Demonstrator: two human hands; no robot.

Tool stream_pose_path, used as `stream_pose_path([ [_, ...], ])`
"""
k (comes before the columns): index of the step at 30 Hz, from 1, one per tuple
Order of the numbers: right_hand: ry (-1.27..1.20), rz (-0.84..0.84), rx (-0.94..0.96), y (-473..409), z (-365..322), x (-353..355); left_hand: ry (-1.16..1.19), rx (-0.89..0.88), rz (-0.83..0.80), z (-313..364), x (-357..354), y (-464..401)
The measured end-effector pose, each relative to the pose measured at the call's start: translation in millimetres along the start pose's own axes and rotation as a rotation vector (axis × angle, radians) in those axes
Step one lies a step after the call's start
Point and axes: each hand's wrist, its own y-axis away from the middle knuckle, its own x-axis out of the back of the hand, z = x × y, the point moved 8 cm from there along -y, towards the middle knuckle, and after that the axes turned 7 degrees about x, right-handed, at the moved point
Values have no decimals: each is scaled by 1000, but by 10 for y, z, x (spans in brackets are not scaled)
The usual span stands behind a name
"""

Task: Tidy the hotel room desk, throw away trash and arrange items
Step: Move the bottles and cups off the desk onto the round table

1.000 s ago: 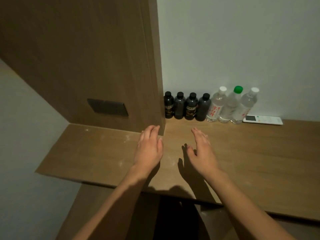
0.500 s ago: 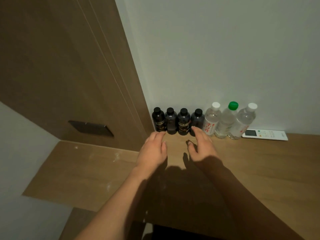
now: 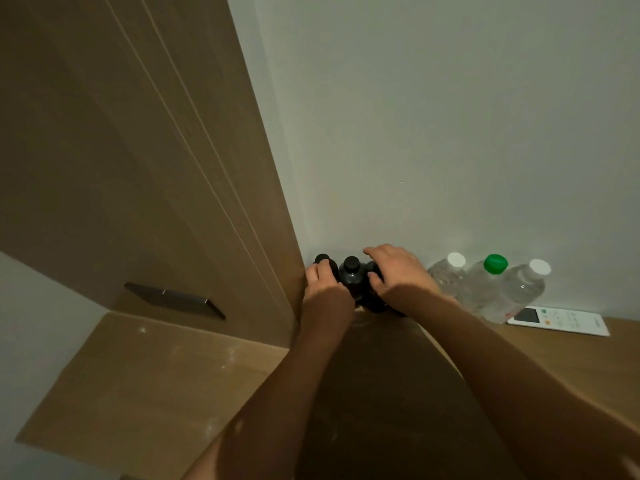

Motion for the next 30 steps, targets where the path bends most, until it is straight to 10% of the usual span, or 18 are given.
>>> stream_pose_path([
  [30, 112, -89, 123, -608, 166, -522, -389, 76, 18, -188, -446, -599],
])
